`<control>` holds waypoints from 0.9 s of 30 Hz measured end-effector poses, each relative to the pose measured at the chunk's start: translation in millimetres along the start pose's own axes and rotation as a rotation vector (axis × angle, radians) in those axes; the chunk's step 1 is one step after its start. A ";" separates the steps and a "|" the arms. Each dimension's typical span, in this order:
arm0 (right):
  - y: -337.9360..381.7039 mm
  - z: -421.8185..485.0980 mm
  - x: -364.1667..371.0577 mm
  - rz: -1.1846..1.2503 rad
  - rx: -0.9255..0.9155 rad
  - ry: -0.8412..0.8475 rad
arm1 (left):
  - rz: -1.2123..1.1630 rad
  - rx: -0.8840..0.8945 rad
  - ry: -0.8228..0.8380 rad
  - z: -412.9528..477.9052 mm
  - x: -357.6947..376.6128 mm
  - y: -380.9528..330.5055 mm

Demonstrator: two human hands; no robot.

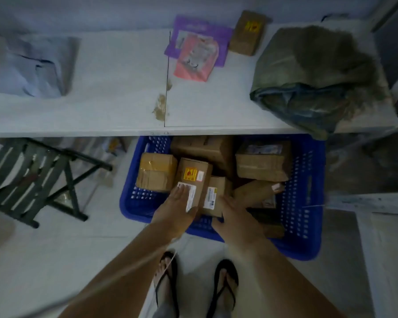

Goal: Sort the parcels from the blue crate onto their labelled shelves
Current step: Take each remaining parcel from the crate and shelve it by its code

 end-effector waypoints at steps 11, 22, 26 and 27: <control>-6.1 115.4 114.8 0.116 0.135 0.046 | -0.182 -0.222 0.139 76.6 80.0 130.3; -14.3 143.3 155.5 0.701 0.291 0.082 | -0.642 -0.401 -0.051 103.2 93.3 158.4; -24.4 139.9 141.8 1.066 0.396 0.032 | -1.010 -0.294 -0.095 87.0 78.2 132.1; -26.1 136.5 138.1 1.137 0.416 0.048 | -1.122 -0.281 -0.093 82.1 73.3 122.2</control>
Point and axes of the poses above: each hand's wrist, its own z-axis towards the middle knuckle, its own x-axis out of the palm, y = z × x, the point moved 5 cm from there along z, towards the middle knuckle, and after that the axes turned 10 degrees about x, right-handed, at the moved point
